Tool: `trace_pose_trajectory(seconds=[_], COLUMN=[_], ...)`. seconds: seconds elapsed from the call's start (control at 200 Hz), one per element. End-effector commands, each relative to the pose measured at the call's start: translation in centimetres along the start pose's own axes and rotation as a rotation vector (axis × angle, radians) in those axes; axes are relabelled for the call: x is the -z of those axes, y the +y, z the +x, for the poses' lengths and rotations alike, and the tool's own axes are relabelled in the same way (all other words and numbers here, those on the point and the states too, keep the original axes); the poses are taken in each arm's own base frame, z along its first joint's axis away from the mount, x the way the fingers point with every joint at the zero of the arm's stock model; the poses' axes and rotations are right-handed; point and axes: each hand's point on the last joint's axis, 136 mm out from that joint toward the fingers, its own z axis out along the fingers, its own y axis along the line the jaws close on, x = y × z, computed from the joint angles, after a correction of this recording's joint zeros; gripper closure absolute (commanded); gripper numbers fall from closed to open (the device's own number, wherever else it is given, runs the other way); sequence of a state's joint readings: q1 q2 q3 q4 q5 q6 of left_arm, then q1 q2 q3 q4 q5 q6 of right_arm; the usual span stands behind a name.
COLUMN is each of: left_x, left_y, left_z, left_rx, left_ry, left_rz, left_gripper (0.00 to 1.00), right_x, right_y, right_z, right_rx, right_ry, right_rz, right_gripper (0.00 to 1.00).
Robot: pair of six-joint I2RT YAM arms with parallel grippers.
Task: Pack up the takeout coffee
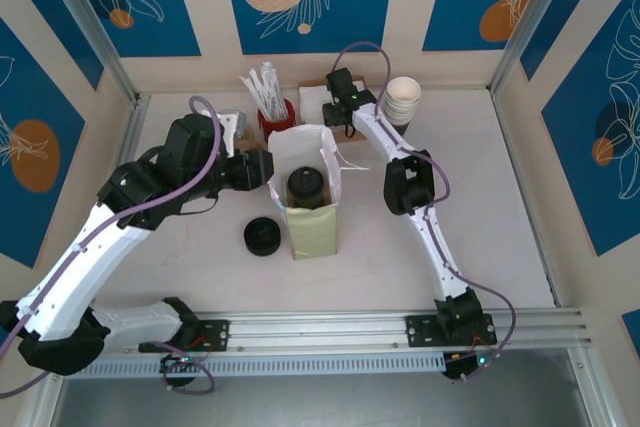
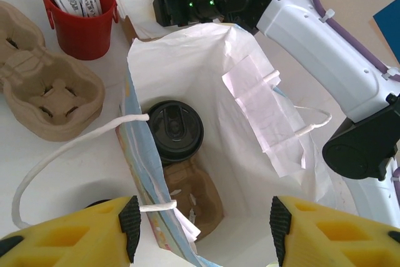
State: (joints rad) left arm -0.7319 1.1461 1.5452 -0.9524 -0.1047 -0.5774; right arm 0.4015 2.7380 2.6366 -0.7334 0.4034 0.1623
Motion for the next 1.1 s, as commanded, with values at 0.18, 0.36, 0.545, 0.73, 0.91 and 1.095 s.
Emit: trace_pose_trajectory(seconds=[0.18, 0.36, 0.545, 0.73, 0.91, 1.095], left_x=[-0.3, 0.0, 0.4, 1.3, 1.8, 2.3], left_y=[-0.4, 0.4, 1.2, 2.2, 2.5, 3.4], left_z=[0.8, 1.0, 1.2, 1.0, 0.9, 1.4], left_rx=[0.030, 0.058, 0.082, 0.105, 0.104, 0.112], left_ry=[0.015, -0.015, -0.029, -0.072, -0.087, -0.070], left_rz=[0.026, 0.009, -0.018, -0.047, -0.055, -0.102], left_gripper=[0.43, 0.45, 0.46, 0.46, 0.45, 0.44], right_x=[2.6, 4.2, 6.4, 10.3, 15.7, 21.8], right_y=[0.7, 1.1, 1.1, 0.9, 0.7, 0.4], right_z=[-3.1, -4.4, -6.5, -8.9, -11.6, -13.2], right_rx=[-0.032, -0.033, -0.029, -0.028, -0.017, -0.007], right_ry=[-0.077, -0.111, -0.175, -0.240, -0.321, -0.378], right_rz=[-0.054, -0.081, -0.074, -0.079, -0.110, -0.140], right_gripper=[0.67, 0.81, 0.87, 0.92, 1.00, 1.00])
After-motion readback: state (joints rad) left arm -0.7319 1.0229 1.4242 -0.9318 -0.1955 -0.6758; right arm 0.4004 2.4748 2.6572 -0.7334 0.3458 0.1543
